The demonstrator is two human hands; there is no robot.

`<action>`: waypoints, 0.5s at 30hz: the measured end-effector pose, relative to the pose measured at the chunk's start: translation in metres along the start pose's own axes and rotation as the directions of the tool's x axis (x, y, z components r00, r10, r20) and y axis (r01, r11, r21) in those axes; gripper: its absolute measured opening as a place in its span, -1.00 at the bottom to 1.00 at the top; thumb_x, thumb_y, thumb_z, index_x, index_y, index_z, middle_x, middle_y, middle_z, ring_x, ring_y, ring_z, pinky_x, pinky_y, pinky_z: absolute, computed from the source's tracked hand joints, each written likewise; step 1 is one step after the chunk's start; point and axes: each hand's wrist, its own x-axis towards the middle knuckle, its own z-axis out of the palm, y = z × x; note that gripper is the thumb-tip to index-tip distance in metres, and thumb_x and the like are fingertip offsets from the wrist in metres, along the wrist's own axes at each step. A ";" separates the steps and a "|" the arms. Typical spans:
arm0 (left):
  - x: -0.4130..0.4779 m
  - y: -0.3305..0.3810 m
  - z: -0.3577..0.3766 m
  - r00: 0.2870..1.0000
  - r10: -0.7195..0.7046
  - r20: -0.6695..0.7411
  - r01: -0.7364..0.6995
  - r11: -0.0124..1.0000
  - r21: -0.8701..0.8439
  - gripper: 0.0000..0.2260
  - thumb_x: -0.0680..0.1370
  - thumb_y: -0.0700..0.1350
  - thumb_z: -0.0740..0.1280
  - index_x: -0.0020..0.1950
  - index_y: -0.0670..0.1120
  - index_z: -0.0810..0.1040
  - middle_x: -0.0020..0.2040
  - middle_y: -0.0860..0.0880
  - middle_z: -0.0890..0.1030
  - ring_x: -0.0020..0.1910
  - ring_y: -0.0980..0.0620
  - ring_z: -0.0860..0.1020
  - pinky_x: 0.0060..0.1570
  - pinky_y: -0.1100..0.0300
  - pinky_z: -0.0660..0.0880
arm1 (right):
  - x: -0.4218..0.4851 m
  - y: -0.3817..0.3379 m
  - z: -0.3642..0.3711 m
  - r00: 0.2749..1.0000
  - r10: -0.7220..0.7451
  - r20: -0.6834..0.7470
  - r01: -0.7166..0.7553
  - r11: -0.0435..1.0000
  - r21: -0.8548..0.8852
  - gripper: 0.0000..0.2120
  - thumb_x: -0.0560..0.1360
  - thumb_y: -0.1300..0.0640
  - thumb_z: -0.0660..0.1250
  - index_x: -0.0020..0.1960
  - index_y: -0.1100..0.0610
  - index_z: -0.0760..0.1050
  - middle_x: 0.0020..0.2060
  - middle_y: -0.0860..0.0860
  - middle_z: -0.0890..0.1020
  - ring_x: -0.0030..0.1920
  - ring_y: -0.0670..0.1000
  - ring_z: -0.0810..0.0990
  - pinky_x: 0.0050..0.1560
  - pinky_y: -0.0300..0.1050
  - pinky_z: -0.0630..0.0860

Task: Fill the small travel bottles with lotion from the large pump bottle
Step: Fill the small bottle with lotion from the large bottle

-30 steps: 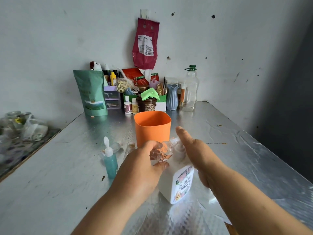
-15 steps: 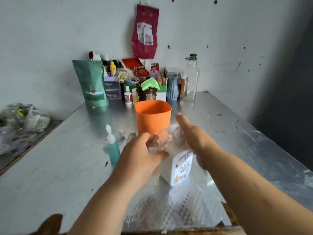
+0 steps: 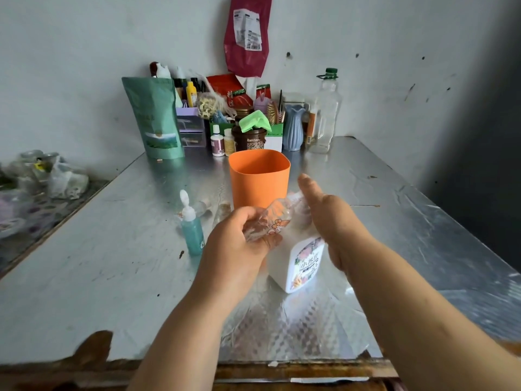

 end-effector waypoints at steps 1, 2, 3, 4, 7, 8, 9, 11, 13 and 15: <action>0.000 0.000 0.000 1.000 -0.006 -0.001 0.006 1.000 0.016 -0.65 0.41 -0.13 0.53 0.15 0.07 0.58 0.02 0.17 0.68 0.02 0.20 0.63 0.15 0.05 0.53 | 0.000 0.001 0.001 1.000 0.005 -0.005 -0.005 1.000 -0.008 -0.54 0.60 -0.22 0.09 -0.15 0.12 0.52 -0.29 -0.01 0.58 -0.29 -0.09 0.52 -0.35 -0.25 0.27; -0.001 0.000 0.001 1.000 -0.013 -0.005 0.013 0.999 0.029 -0.65 0.41 -0.11 0.53 0.16 0.08 0.58 0.02 0.18 0.67 0.02 0.21 0.62 0.15 0.07 0.53 | 0.001 0.002 0.002 1.000 0.012 -0.008 -0.012 1.000 -0.014 -0.55 0.60 -0.22 0.09 -0.12 0.12 0.51 -0.29 -0.01 0.56 -0.28 -0.08 0.51 -0.35 -0.24 0.26; -0.001 0.000 0.001 1.000 -0.016 -0.006 0.017 0.999 0.041 -0.65 0.42 -0.10 0.53 0.16 0.09 0.58 0.03 0.19 0.67 0.02 0.22 0.62 0.14 0.10 0.53 | 0.001 0.002 0.003 1.000 0.017 -0.007 -0.017 1.000 -0.019 -0.55 0.60 -0.22 0.08 -0.10 0.12 0.49 -0.27 -0.01 0.56 -0.26 -0.05 0.51 -0.33 -0.24 0.26; -0.002 0.001 0.001 1.000 -0.017 -0.003 0.017 0.998 0.053 -0.65 0.42 -0.08 0.53 0.17 0.09 0.57 0.03 0.19 0.67 0.02 0.23 0.61 0.13 0.13 0.53 | 0.001 0.002 0.002 1.000 0.027 -0.003 -0.027 0.999 -0.028 -0.55 0.59 -0.24 0.08 -0.09 0.12 0.48 -0.24 -0.01 0.55 -0.22 -0.01 0.51 -0.32 -0.22 0.26; -0.003 0.004 0.000 1.000 -0.017 0.025 0.015 0.995 0.095 -0.65 0.44 -0.04 0.51 0.19 0.10 0.55 0.07 0.19 0.65 0.04 0.23 0.60 0.04 0.25 0.50 | -0.001 0.000 -0.002 0.997 0.070 0.014 -0.069 0.997 -0.032 -0.53 0.54 -0.32 0.11 -0.11 0.08 0.47 -0.18 0.00 0.55 -0.23 -0.01 0.45 -0.30 -0.18 0.24; -0.003 0.006 -0.001 0.999 -0.019 0.031 0.015 0.994 0.106 -0.65 0.44 -0.03 0.51 0.19 0.11 0.54 0.08 0.19 0.64 0.05 0.23 0.59 0.02 0.27 0.48 | -0.001 0.000 -0.003 0.997 0.080 0.022 -0.079 0.997 -0.022 -0.53 0.53 -0.33 0.12 -0.14 0.08 0.47 -0.22 -0.02 0.56 -0.27 -0.05 0.45 -0.31 -0.18 0.26; -0.003 0.007 -0.001 0.999 -0.022 0.036 0.017 0.993 0.116 -0.65 0.44 -0.02 0.50 0.19 0.12 0.54 0.09 0.19 0.64 0.06 0.23 0.59 0.01 0.29 0.46 | -0.002 0.000 -0.005 0.996 0.084 0.028 -0.084 0.996 -0.006 -0.53 0.54 -0.31 0.13 -0.18 0.08 0.47 -0.29 -0.04 0.57 -0.32 -0.07 0.49 -0.34 -0.19 0.30; -0.002 0.009 -0.002 0.999 -0.027 0.046 0.020 0.991 0.134 -0.63 0.45 -0.01 0.50 0.22 0.12 0.52 0.10 0.20 0.62 0.09 0.22 0.58 0.02 0.30 0.44 | -0.006 -0.004 -0.005 0.995 0.094 0.044 -0.096 0.994 0.047 -0.56 0.56 -0.25 0.14 -0.21 0.09 0.47 -0.43 -0.10 0.58 -0.46 -0.14 0.56 -0.47 -0.27 0.41; 0.000 0.010 -0.003 0.998 -0.025 0.053 0.017 0.991 0.134 -0.62 0.45 -0.03 0.50 0.23 0.10 0.52 0.11 0.19 0.63 0.10 0.20 0.58 0.11 0.23 0.48 | -0.006 -0.005 -0.004 0.994 0.100 0.045 -0.103 0.992 0.068 -0.58 0.55 -0.25 0.16 -0.21 0.08 0.46 -0.38 -0.08 0.57 -0.44 -0.14 0.53 -0.47 -0.25 0.38; 0.002 0.010 -0.005 0.998 -0.024 0.058 0.017 0.992 0.124 -0.62 0.44 -0.07 0.51 0.22 0.08 0.53 0.11 0.17 0.63 0.10 0.18 0.59 0.17 0.13 0.50 | -0.005 -0.005 -0.003 0.995 0.095 0.030 -0.097 0.993 0.069 -0.58 0.54 -0.27 0.16 -0.20 0.06 0.46 -0.32 -0.08 0.55 -0.37 -0.18 0.47 -0.43 -0.26 0.33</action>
